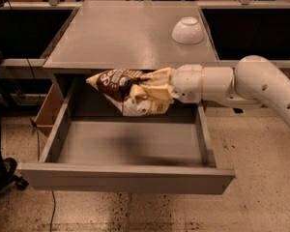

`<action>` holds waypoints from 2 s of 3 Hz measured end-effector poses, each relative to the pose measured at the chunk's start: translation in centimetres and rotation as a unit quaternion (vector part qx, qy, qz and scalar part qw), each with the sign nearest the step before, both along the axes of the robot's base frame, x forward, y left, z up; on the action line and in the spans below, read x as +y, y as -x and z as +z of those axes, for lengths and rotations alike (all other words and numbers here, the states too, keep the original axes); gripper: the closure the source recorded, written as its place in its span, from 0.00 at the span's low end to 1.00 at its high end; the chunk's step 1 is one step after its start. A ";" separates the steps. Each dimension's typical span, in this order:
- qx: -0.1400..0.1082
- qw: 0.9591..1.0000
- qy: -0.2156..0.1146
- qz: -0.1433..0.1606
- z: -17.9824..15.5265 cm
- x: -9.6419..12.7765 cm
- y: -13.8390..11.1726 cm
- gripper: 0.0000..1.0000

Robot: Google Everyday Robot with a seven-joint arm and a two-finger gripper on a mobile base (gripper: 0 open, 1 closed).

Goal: Pick brown chip bag from top drawer and place on counter

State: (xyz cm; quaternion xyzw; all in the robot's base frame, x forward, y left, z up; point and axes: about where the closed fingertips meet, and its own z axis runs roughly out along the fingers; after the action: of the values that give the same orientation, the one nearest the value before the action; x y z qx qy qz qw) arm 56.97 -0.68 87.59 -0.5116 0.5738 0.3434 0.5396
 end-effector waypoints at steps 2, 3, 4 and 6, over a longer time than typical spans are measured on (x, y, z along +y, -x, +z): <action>-0.073 0.997 -0.013 0.007 7.9 -0.4 -5.4 1.00; -0.088 0.996 -0.013 -0.002 10.2 0.7 -9.8 1.00; -0.098 0.995 -0.011 -0.009 12.1 1.8 -13.3 1.00; -0.090 0.995 0.033 -0.037 11.7 6.2 -19.6 1.00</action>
Offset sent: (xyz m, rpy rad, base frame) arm 0.1175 0.0037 0.1261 0.0315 -0.2302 -0.0287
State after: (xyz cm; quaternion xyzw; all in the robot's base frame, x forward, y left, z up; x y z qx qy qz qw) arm 76.57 5.49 99.26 -0.5360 0.5524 0.2567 0.5846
